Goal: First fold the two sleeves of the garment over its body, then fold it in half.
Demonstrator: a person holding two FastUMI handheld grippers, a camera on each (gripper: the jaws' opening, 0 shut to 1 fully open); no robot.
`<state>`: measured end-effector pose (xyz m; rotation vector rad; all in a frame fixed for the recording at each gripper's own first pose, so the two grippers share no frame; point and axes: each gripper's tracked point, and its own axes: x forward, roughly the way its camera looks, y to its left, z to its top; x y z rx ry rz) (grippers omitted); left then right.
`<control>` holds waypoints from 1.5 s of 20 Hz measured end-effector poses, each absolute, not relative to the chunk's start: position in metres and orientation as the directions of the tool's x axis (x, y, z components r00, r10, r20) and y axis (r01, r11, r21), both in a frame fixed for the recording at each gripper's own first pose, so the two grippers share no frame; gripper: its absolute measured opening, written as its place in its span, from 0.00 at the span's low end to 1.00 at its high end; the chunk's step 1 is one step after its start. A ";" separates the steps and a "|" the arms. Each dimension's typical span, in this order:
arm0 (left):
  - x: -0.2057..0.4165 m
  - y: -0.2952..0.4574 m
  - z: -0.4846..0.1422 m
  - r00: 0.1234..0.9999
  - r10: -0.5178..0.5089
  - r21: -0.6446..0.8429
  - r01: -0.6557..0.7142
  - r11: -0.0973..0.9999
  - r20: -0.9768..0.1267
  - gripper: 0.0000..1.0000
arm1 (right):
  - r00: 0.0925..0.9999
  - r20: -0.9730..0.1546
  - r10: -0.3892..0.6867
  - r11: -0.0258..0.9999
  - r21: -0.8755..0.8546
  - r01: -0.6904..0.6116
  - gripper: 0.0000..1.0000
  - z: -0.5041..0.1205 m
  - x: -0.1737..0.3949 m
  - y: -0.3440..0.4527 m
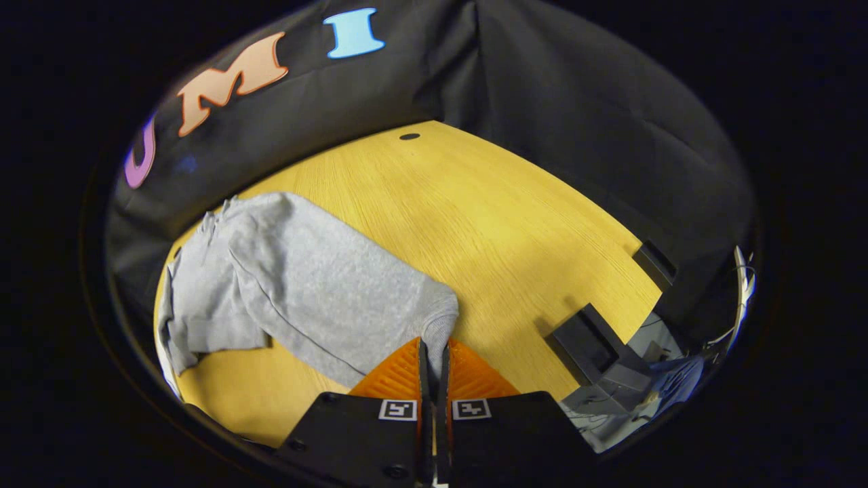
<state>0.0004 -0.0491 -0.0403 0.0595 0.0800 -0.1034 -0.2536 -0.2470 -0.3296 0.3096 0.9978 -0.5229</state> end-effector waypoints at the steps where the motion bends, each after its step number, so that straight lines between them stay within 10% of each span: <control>1: -0.001 -0.047 -0.041 0.992 -0.096 0.054 0.101 0.993 -0.085 0.96 | 0.449 -0.852 -0.268 0.828 0.034 0.559 0.05 -0.324 -0.242 -0.248; 30: -0.053 0.107 -0.037 0.965 0.245 0.142 -0.231 0.963 -0.094 0.96 | 0.797 -0.601 0.056 0.962 0.247 0.118 0.05 -0.216 0.064 -0.059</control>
